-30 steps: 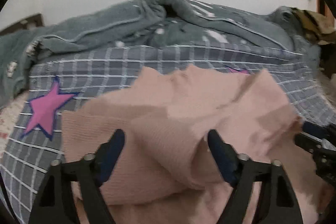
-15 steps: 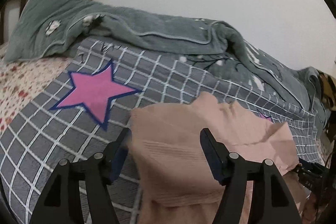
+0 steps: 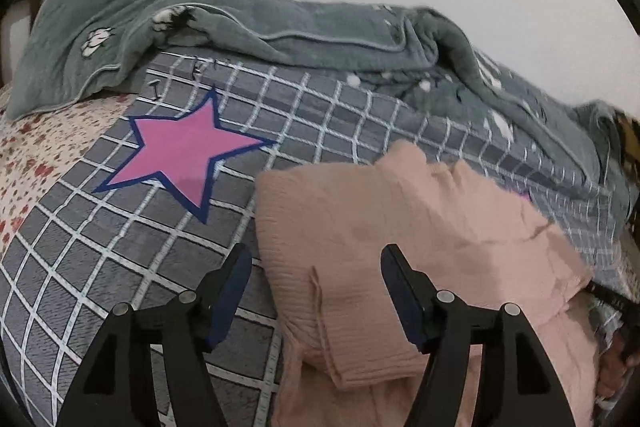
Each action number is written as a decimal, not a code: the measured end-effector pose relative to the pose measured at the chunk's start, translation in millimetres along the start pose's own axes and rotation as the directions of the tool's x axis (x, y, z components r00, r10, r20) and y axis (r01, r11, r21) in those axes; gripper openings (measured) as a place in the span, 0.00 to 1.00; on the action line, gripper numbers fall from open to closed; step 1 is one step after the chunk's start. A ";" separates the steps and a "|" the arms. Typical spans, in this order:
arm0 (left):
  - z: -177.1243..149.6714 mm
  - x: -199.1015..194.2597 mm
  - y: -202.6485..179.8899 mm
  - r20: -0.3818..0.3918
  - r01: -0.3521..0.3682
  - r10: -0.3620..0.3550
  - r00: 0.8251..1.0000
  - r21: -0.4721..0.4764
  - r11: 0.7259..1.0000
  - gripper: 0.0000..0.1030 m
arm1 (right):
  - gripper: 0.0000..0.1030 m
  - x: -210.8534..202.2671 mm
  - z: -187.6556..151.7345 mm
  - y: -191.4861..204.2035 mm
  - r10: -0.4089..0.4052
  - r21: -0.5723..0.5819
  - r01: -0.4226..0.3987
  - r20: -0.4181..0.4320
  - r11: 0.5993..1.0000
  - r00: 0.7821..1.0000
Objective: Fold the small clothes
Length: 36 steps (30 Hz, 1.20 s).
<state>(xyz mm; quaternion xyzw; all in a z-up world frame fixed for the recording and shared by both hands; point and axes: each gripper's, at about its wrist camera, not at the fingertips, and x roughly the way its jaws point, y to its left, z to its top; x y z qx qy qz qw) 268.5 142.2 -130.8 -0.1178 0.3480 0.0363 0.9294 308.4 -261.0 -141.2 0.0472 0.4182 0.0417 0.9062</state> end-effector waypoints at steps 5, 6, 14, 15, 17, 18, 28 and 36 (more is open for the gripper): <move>-3.1 3.3 -9.4 -0.014 -0.001 0.002 1.000 0.037 0.999 0.62 | 0.30 -21.6 -2.6 8.0 -0.018 -0.097 0.025 0.076 0.995 0.997; -3.8 5.2 -11.1 -0.021 -0.006 0.007 1.000 0.046 0.999 0.58 | 0.31 -24.2 -3.0 9.5 -0.021 -0.111 0.030 0.088 0.993 0.996; 1.0 0.8 -6.9 0.013 0.000 -0.001 1.000 0.031 1.000 0.07 | 0.33 -52.9 -6.1 8.4 0.057 -0.112 -0.032 0.226 0.993 0.972; 2.5 -1.3 -4.9 0.024 0.012 -0.012 1.000 0.017 1.000 0.06 | 0.34 -52.6 -4.6 8.2 0.084 -0.105 -0.061 0.231 0.993 0.969; 4.3 -1.1 -3.1 0.026 0.029 -0.029 0.999 0.000 1.000 0.06 | 0.35 -45.4 -2.0 10.5 0.112 -0.105 -0.091 0.214 0.990 0.970; 4.6 0.4 -2.3 0.018 0.034 -0.034 0.999 -0.005 0.999 0.06 | 0.35 -39.1 -1.3 11.8 0.098 -0.101 -0.079 0.192 0.992 0.977; 13.2 -1.6 6.0 0.082 0.073 -0.067 0.994 -0.073 0.995 0.03 | 0.34 -16.7 -5.9 14.6 0.023 -0.102 -0.014 0.091 0.995 0.996; 7.8 20.2 -0.8 -0.039 0.089 -0.090 0.995 -0.045 0.995 0.05 | 0.34 -14.1 -11.0 10.6 0.033 -0.104 -0.025 0.076 0.994 0.997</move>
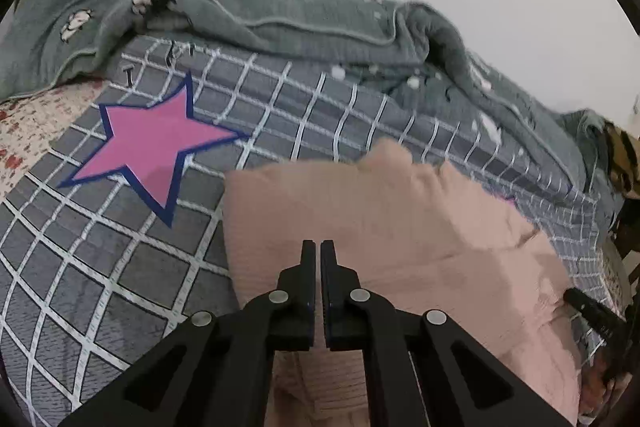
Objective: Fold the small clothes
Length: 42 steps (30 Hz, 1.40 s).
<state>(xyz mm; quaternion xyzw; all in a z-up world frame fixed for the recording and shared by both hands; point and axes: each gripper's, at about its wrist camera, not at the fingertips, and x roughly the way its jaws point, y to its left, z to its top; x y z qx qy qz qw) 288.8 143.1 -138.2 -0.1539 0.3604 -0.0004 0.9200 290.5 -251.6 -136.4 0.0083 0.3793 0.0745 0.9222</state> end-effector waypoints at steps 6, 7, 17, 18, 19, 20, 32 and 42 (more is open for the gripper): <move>-6.8 2.4 -1.6 -0.036 0.026 -0.025 0.999 0.024 0.999 0.16 | 0.35 2.7 -1.7 -6.8 0.023 0.041 -0.022 -0.009 0.999 1.000; -7.8 1.0 -3.7 -0.033 0.022 -0.021 0.999 0.037 0.999 0.18 | 0.35 2.4 -1.9 -6.2 0.020 0.038 -0.020 -0.008 0.999 1.000; -12.3 -13.2 -7.9 0.016 -0.032 0.030 0.999 0.088 0.996 0.30 | 0.35 2.2 -2.2 -5.6 0.017 0.031 -0.017 -0.004 0.999 1.000; -12.9 -15.7 -5.9 0.024 -0.037 0.035 0.999 0.082 0.996 0.36 | 0.35 2.2 -2.2 -6.1 0.018 0.033 -0.018 -0.004 0.999 1.000; -13.3 -18.7 -3.1 0.036 -0.036 0.034 0.999 0.073 0.997 0.48 | 0.36 2.6 -2.2 -6.0 0.018 0.034 -0.018 -0.005 0.999 1.000; -13.6 -21.1 -0.8 0.044 -0.031 0.028 0.999 0.067 0.997 0.54 | 0.36 2.5 -2.5 -6.1 0.018 0.035 -0.018 -0.005 0.999 1.000; -19.7 -5.1 -13.3 -0.012 -0.054 0.056 0.998 0.125 0.991 0.50 | 0.37 1.9 -3.8 -5.4 0.017 0.040 -0.017 -0.007 0.999 1.000; -9.9 -17.9 -15.0 0.101 -0.070 0.058 0.993 0.116 0.991 0.09 | 0.37 5.6 -5.6 -5.2 0.021 0.046 -0.020 -0.025 0.999 0.999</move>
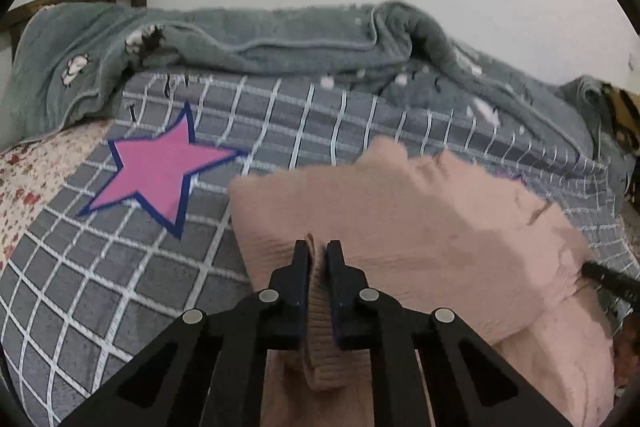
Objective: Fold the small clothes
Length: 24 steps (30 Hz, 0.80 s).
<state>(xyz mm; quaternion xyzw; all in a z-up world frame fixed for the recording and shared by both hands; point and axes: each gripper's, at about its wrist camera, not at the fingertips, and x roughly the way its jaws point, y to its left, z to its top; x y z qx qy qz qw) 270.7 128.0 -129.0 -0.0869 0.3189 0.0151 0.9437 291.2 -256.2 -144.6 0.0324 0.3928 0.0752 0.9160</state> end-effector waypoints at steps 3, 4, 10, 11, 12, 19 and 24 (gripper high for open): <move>8.3 -4.0 3.6 0.055 0.022 -0.019 0.998 -0.045 0.999 0.05 | 0.37 -0.1 1.2 -0.5 0.007 0.002 -0.007 0.000 1.000 1.000; 10.6 -4.8 4.2 0.070 0.023 -0.019 0.997 -0.057 0.998 0.05 | 0.37 -0.1 1.3 -0.8 0.011 0.003 -0.011 0.001 1.000 1.000; 16.9 1.1 -2.1 0.096 0.015 -0.008 0.995 -0.071 0.997 0.05 | 0.37 0.5 1.6 -2.9 0.034 0.010 -0.034 0.000 0.999 0.999; 17.3 3.1 -2.5 0.091 0.007 0.000 0.996 -0.072 0.997 0.05 | 0.37 0.8 1.6 -3.8 0.039 0.015 -0.039 -0.002 0.999 0.999; 17.4 4.7 -1.9 0.088 0.000 0.007 0.996 -0.078 0.997 0.05 | 0.37 1.3 1.8 -4.4 0.044 0.019 -0.043 -0.004 0.999 0.999; 12.8 26.1 10.8 -0.055 -0.050 0.044 0.998 -0.126 0.991 0.09 | 0.37 2.5 1.9 -5.7 0.052 0.028 -0.052 -0.008 0.998 0.999; 4.1 28.1 15.5 -0.129 -0.043 0.027 0.991 -0.124 0.991 0.10 | 0.41 0.1 1.7 -4.6 0.035 0.021 -0.035 -0.005 0.999 0.999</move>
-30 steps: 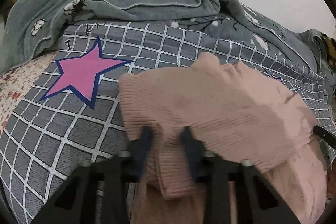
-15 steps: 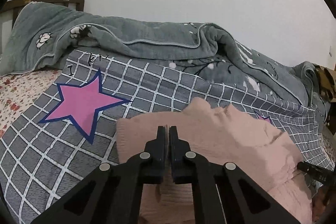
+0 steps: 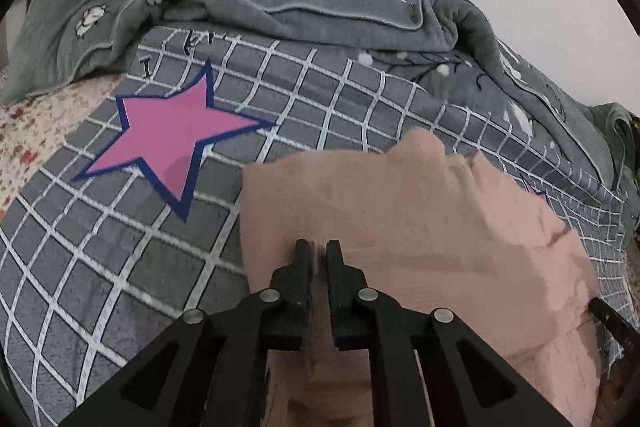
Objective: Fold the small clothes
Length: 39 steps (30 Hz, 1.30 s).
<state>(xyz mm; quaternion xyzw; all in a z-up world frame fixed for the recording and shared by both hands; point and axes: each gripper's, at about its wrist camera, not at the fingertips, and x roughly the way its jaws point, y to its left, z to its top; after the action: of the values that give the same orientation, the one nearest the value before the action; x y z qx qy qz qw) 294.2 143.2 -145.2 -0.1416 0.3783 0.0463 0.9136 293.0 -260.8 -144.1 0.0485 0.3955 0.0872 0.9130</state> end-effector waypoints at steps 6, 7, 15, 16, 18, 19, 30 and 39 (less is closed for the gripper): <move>-15.0 -18.8 -5.2 0.012 0.030 -0.031 0.999 0.055 0.998 0.42 | 0.44 -16.2 -2.8 2.0 -0.027 -0.008 0.027 0.034 1.000 0.999; -16.8 -23.1 -7.2 0.022 0.023 -0.025 0.999 0.065 0.998 0.62 | 0.44 -20.0 -4.2 2.5 -0.037 -0.014 0.038 0.041 0.999 0.998; -38.2 -57.4 -11.0 0.085 0.022 -0.029 0.996 0.090 0.996 0.69 | 0.44 -62.3 -19.7 15.2 -0.050 -0.078 0.060 0.124 0.995 0.991; -43.0 -62.2 -10.4 0.086 0.027 -0.034 0.996 0.082 0.996 0.69 | 0.44 -68.0 -21.0 18.9 -0.039 -0.090 0.050 0.126 0.995 0.991; -51.4 -70.1 -9.6 0.087 0.041 -0.046 0.995 0.064 0.997 0.69 | 0.44 -83.1 -28.9 25.9 -0.047 -0.106 0.063 0.145 0.992 0.988; -58.4 -77.2 -9.2 0.089 0.057 -0.062 0.994 0.054 0.997 0.69 | 0.44 -90.9 -34.7 27.9 -0.061 -0.105 0.079 0.167 0.991 0.984; -147.7 -145.9 -1.5 0.079 0.091 -0.102 0.992 0.129 0.987 0.69 | 0.43 -143.8 -126.4 11.5 -0.089 -0.121 0.096 0.063 0.988 0.994; -206.0 -175.1 7.6 0.053 0.087 -0.095 0.994 0.135 0.987 0.69 | 0.30 -166.6 -187.3 18.8 -0.050 -0.174 0.056 0.044 0.983 0.998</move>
<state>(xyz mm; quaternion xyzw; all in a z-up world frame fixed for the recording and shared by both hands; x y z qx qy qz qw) 28.8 93.8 -162.4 -0.0966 0.3464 -0.0164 0.9330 41.9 -271.6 -150.0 -0.0407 0.3693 0.0963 0.9234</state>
